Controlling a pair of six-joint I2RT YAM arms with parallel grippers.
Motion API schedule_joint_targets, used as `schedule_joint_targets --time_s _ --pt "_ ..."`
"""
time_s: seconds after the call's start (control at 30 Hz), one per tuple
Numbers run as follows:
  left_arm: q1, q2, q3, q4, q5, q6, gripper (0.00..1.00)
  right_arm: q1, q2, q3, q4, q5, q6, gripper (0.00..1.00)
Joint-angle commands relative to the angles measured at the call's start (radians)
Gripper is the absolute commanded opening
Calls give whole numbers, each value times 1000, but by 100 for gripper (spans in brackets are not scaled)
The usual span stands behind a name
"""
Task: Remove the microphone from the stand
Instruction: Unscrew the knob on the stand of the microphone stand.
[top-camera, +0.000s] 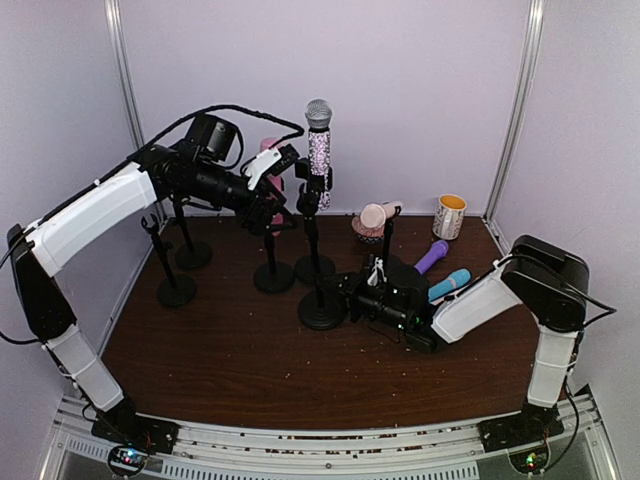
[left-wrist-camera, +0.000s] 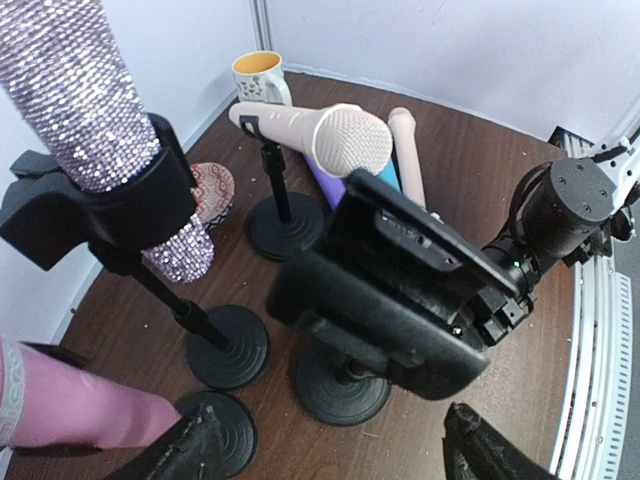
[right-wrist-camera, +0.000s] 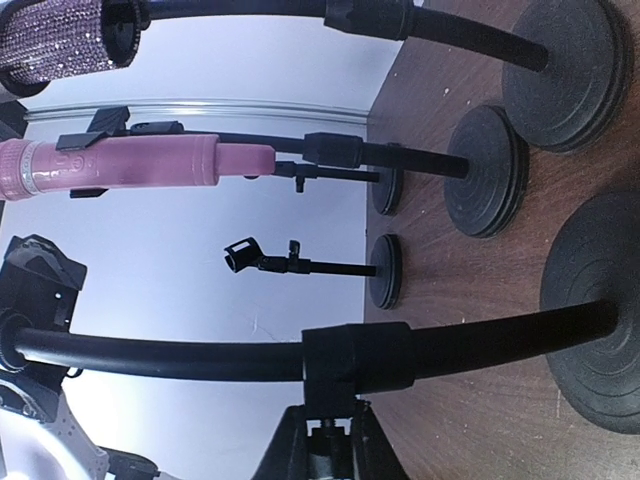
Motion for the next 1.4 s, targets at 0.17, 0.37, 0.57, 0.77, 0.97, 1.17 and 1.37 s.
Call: schedule_joint_targets --time_s 0.17,0.37,0.57,0.77,0.97,1.17,1.37 --pt "-41 124 125 33 25 -12 78 13 -100 -21 -513 85 -263 0" --pt "-43 155 155 32 30 -11 78 39 -162 80 -800 198 -423 0" --pt "-43 167 169 31 42 -3 78 85 -172 187 -1013 322 -554 0" --pt "-49 185 190 24 51 -3 78 127 -174 233 -1105 410 -641 8" --pt "-60 193 194 22 51 -1 77 157 -189 293 -1195 517 -733 19" --pt "-59 173 187 -11 35 16 77 176 -212 338 -1257 593 -846 34" --pt "-48 101 122 -50 14 46 77 185 -338 300 -1212 625 -907 42"
